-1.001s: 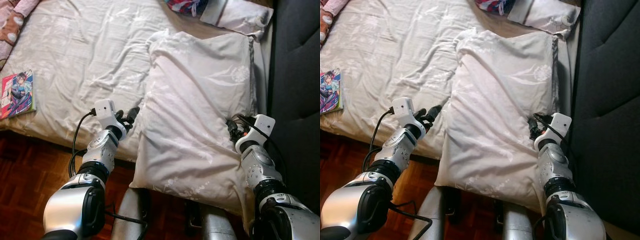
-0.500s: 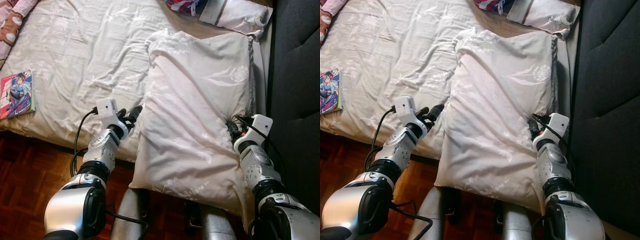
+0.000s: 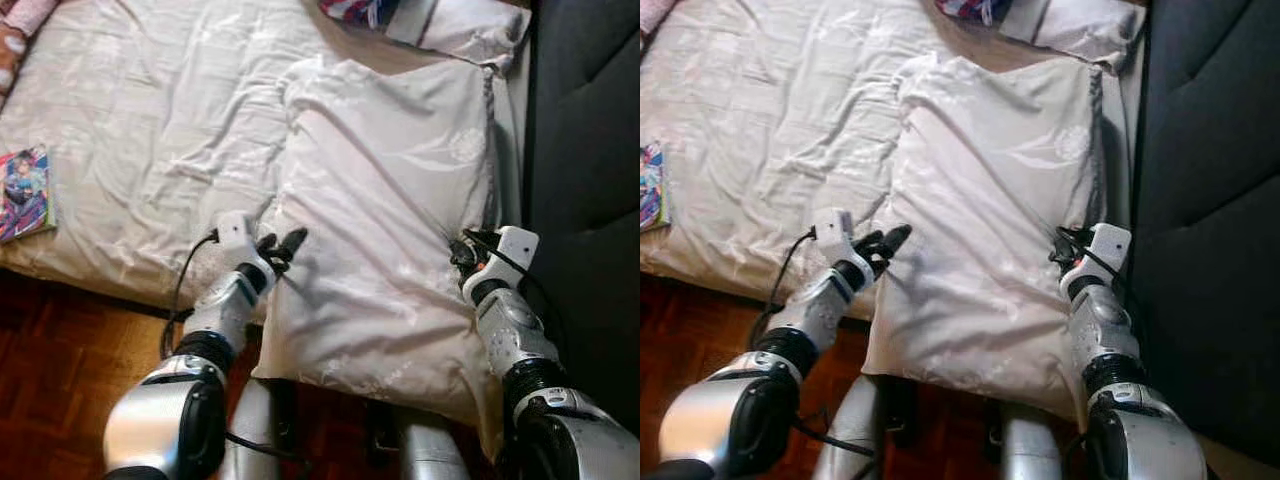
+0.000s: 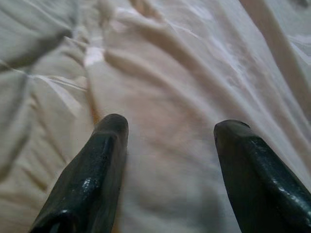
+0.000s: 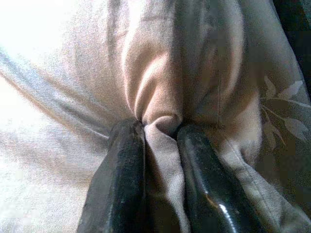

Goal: Clean up the room

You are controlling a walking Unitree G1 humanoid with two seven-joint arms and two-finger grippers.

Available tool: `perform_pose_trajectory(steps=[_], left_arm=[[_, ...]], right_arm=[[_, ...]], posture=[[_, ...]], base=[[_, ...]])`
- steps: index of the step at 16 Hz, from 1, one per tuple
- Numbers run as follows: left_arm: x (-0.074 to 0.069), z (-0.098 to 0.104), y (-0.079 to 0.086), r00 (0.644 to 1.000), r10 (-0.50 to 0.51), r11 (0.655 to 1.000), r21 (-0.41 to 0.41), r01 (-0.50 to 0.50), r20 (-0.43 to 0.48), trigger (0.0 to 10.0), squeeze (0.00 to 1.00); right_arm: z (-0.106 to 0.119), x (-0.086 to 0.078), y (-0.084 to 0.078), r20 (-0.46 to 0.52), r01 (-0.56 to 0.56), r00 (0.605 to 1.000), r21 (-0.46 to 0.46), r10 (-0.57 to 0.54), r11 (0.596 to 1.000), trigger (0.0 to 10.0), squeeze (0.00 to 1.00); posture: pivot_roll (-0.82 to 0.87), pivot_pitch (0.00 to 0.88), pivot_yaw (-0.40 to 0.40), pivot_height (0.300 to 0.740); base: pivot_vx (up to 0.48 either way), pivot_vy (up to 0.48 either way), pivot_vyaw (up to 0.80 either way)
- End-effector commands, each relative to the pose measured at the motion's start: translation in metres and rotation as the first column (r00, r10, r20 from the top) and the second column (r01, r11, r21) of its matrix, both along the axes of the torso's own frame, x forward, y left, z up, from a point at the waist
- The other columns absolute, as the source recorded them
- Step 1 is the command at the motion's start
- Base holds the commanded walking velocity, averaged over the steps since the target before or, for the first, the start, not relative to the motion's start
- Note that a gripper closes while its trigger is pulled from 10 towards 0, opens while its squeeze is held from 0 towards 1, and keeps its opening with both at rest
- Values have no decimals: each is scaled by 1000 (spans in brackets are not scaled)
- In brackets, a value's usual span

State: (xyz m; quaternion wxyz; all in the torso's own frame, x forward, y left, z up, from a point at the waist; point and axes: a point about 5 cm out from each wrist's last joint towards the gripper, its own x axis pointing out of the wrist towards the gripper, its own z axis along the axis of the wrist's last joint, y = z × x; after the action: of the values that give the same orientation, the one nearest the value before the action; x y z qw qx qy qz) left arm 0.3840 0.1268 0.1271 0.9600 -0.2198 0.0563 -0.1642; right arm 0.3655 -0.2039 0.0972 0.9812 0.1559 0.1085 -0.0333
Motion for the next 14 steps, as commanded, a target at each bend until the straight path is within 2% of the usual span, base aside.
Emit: perform_pose_trajectory(steps=[1, 3, 6, 8, 11, 14], left_arm=[[-5, -15, -4, 998, 5, 1000, 26, -4, -58, 10000, 0], [-4, -12, -3, 997, 61, 997, 49, -59, -45, 10000, 0], [-3, -11, 0, 992, 119, 993, 24, -118, -41, 10000, 0], [-4, -14, -3, 992, 116, 993, 28, -115, -45, 10000, 0], [-11, -30, -11, 988, 95, 995, 38, -91, -119, 10000, 0], [-15, -37, -13, 985, 96, 994, 61, -88, -146, 10000, 0]], right_arm=[[-40, -22, 3, -167, -10, 986, 19, 13, 1000, 0, 0], [-39, -22, 4, -150, -20, 989, 12, 22, 1000, 0, 0], [-39, -23, 7, -144, -31, 989, 12, 32, 999, 0, 0], [-38, -25, 9, -134, -39, 990, 13, 40, 999, 0, 0], [-34, -27, 6, -111, -42, 993, 9, 43, 999, 0, 0], [-33, -30, 4, -107, -46, 993, 2, 46, 999, 0, 0]], posture=[[-88, 539, 52, 661], [-99, 542, 44, 661], [-121, 540, 33, 661], [-149, 539, 19, 661], [-198, 557, -7, 661], [-202, 564, -16, 661]], base=[[0, 0, 0], [0, 0, 0], [0, 0, 0], [0, 0, 0], [0, 0, 0], [0, 0, 0]])
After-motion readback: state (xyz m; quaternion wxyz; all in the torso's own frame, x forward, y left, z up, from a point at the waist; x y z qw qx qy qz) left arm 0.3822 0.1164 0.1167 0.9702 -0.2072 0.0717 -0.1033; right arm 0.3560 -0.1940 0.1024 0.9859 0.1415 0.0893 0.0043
